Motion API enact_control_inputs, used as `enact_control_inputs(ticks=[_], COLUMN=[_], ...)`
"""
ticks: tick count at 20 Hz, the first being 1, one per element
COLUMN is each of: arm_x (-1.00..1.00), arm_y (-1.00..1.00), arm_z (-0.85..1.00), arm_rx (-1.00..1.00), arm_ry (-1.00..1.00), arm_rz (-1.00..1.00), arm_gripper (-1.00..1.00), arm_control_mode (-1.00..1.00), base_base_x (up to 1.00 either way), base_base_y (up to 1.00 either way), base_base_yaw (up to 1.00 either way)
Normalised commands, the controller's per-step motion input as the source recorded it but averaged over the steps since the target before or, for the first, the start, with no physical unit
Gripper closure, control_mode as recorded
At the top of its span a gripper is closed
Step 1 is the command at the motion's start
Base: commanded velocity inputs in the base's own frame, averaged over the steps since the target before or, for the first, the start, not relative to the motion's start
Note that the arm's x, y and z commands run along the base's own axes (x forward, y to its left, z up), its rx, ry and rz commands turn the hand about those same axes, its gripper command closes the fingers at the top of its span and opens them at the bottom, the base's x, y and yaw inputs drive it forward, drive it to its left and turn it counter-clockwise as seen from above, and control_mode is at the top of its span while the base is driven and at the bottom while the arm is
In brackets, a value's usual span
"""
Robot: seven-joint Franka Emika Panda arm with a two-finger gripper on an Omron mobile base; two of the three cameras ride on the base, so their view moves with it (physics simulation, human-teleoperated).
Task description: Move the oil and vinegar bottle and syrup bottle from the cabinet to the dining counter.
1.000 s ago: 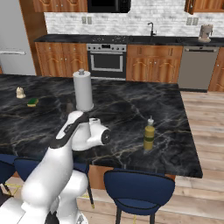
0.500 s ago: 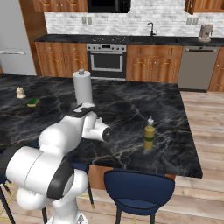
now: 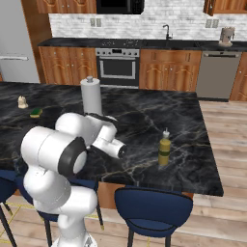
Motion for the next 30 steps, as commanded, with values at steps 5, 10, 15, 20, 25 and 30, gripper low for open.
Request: enact_control_inputs(ticks=[5, 10, 15, 20, 25, 30], arm_x=[0.21, 0.17, 0.14, 0.08, -0.20, -0.42], arm_y=[0.00, 0.08, 0.08, 0.04, 0.02, 0.00], arm_z=[-0.14, -0.29, -0.33, -0.37, -0.36, -0.16], arm_rx=[0.00, -0.02, -0.03, -0.01, 0.00, 0.00], arm_ry=[0.00, 0.00, 0.00, 0.00, -0.07, -0.10], arm_rz=[0.02, 0.02, 0.03, 0.04, 0.08, 0.07], arm_gripper=[1.00, 1.00, 1.00, 1.00, 1.00, -1.00], arm_control_mode=[-1.00, -1.00, -1.00, -1.00, -1.00, -1.00], base_base_x=[0.00, 0.00, 0.00, 0.00, 0.00, 0.00], base_base_y=[0.00, 0.00, 0.00, 0.00, 0.00, 0.00], base_base_yaw=[0.00, 0.00, 0.00, 0.00, 0.00, 0.00])
